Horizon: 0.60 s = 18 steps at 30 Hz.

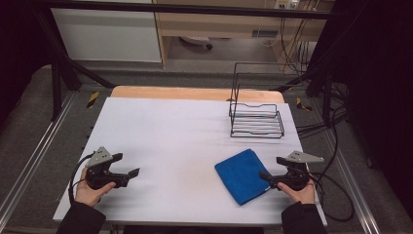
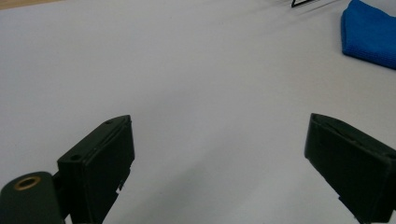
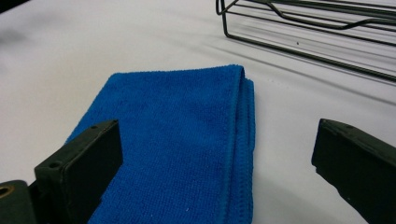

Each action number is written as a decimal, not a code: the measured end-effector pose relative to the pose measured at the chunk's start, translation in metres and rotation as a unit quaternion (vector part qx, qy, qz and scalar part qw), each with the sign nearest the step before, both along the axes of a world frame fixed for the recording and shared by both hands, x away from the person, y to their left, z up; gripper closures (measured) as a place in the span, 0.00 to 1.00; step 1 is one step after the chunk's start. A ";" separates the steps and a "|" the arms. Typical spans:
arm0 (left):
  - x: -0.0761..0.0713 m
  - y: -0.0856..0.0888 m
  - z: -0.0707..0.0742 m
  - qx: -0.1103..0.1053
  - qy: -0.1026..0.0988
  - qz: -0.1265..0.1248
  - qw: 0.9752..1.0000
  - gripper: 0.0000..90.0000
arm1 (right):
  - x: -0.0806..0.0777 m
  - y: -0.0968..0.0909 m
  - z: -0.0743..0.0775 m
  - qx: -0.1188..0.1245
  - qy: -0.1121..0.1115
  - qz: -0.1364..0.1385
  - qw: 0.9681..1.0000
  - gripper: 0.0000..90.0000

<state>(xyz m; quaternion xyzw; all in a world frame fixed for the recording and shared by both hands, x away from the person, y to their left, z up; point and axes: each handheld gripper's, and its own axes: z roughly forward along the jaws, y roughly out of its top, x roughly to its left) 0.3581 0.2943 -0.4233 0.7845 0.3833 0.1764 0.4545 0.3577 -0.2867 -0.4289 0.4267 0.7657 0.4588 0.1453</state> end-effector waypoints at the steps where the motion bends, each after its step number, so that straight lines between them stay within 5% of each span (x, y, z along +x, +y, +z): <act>1: 0.000 0.000 -0.001 -0.002 0.002 0.001 1.000 0.09 | 0.000 0.001 -0.001 -0.005 0.002 0.000 1.000 0.03; 18: 0.000 -0.002 -0.006 0.011 0.009 -0.005 1.000 0.09 | 0.000 0.021 0.002 -0.002 0.005 0.010 1.000 0.03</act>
